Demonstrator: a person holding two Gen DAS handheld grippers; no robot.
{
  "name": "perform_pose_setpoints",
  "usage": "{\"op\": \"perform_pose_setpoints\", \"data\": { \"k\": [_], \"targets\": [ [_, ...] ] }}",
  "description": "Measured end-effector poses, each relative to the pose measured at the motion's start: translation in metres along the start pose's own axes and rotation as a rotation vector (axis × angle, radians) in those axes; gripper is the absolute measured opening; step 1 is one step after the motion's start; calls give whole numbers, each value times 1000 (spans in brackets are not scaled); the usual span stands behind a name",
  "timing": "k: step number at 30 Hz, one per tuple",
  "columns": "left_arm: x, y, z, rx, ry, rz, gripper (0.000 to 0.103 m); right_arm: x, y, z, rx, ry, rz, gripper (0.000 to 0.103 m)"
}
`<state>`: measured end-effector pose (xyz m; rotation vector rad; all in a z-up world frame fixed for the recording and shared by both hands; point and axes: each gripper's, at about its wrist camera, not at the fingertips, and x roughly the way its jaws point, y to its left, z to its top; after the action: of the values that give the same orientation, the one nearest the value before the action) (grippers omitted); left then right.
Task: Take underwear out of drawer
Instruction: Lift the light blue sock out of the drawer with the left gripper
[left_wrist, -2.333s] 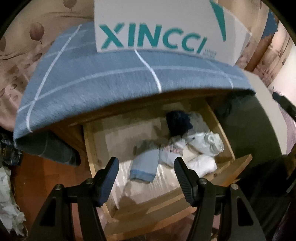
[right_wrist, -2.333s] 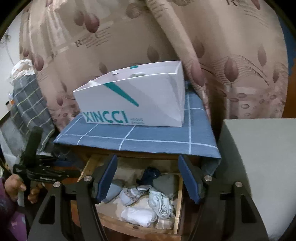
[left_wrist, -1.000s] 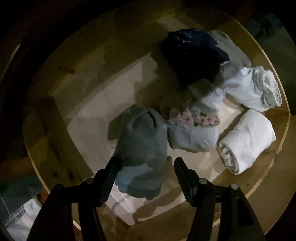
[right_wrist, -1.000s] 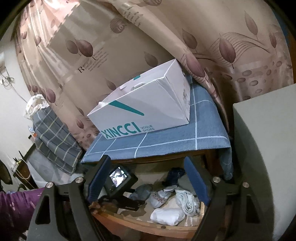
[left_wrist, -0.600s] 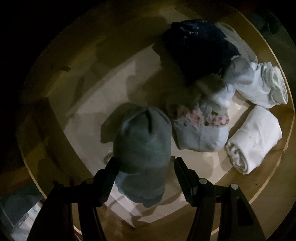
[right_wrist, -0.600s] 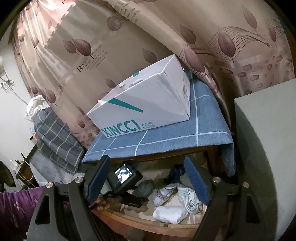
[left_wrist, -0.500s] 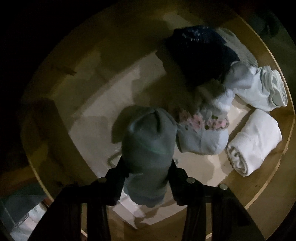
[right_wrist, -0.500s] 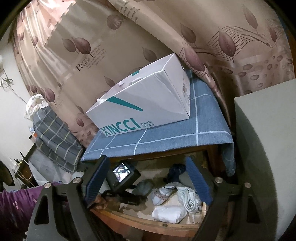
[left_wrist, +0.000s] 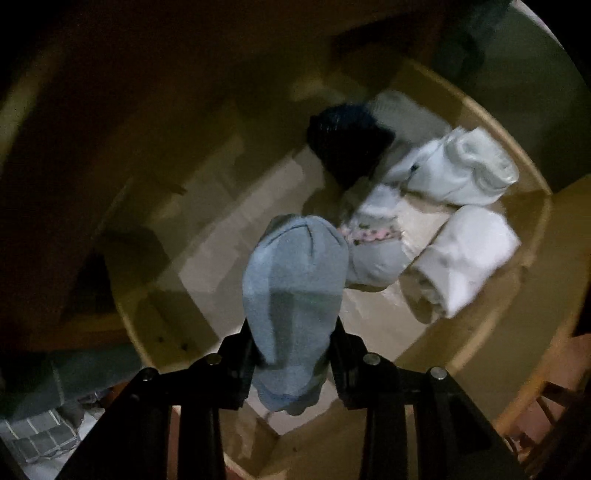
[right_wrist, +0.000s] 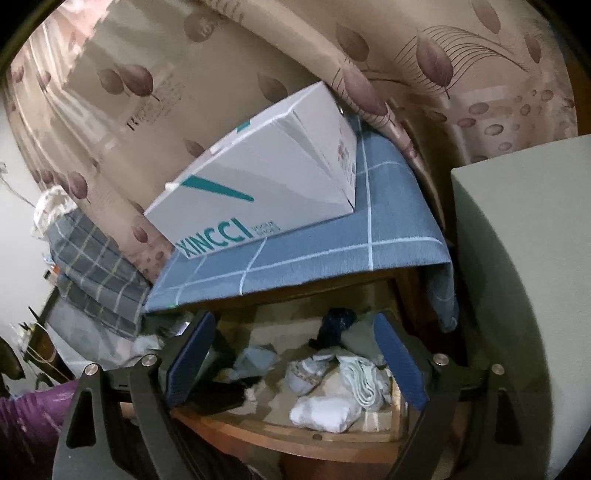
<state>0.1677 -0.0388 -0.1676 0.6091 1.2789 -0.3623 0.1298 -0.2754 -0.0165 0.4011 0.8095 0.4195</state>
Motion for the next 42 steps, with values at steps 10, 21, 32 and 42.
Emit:
{"op": "perform_pose_setpoints", "data": {
  "k": [10, 21, 32, 42],
  "targets": [
    [-87, -12, -45, -100, -241, -59, 35, 56, 12, -18, -117, 273, -136, 85],
    [-130, 20, -68, -236, -478, -203, 36, 139, 5, -51, -206, 579, -206, 61],
    [-133, 21, -68, -254, -515, -249, 36, 180, -4, -57, -295, 671, -263, 57],
    [-129, 18, -67, -250, -494, -251, 36, 206, -14, -59, -296, 721, -301, 53]
  ]
}}
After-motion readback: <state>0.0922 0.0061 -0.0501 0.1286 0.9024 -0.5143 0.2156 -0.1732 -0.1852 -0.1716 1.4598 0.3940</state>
